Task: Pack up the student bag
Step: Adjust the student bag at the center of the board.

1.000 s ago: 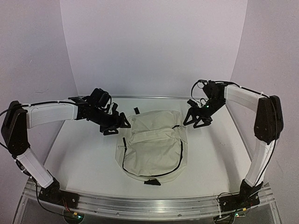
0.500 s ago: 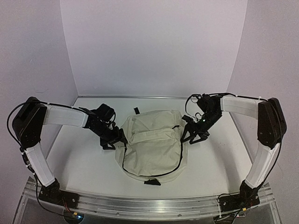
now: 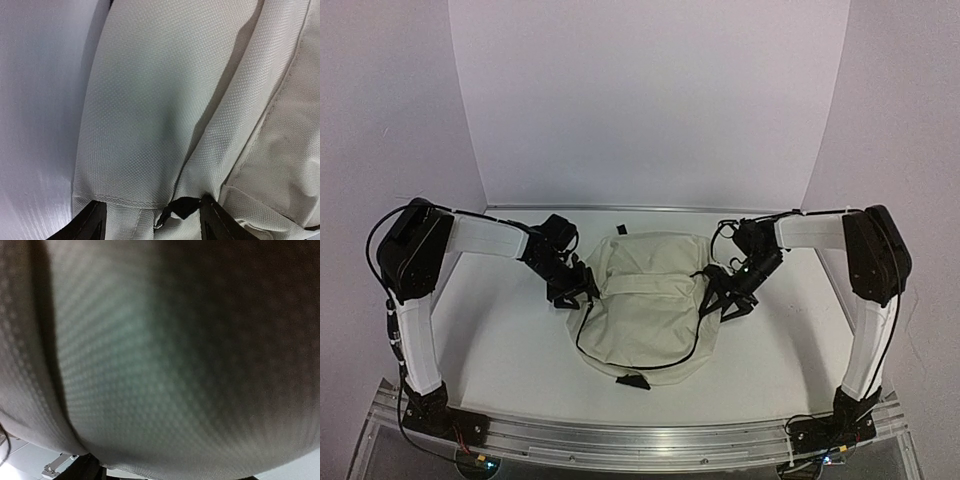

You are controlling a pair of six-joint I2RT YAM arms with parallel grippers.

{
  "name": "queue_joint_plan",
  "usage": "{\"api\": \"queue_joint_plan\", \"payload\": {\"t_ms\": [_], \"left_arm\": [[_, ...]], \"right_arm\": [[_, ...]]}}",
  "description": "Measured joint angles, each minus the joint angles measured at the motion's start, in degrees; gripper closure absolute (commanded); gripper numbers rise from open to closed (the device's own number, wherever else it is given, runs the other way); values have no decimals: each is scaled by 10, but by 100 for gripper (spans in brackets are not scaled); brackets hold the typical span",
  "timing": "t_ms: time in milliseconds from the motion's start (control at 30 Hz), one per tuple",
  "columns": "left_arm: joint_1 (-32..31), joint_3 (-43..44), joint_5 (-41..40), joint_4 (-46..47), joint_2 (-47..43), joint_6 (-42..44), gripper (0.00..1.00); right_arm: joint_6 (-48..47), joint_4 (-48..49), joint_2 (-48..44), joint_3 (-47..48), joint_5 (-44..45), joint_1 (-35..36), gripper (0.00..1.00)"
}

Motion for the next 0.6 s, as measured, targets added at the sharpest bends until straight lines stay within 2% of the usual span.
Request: {"api": "queue_joint_plan", "payload": {"t_ms": [233,300,333,400,600], "left_arm": [[21,13,4,-6,-12,16,15],[21,18,3,-22,-27,24,4],[22,24,2,-35,-37,25,1],[25,40,0,-60,-57,35,0],[75,116,-4,-126,-124,61,0]], "right_arm": [[-7,7,4,42,34,-6,17],[-20,6,-3,47,48,-15,11],[-29,3,-11,47,56,-22,8],[-43,-4,-31,49,71,-35,2],[-74,-31,-132,87,122,-66,2]]}}
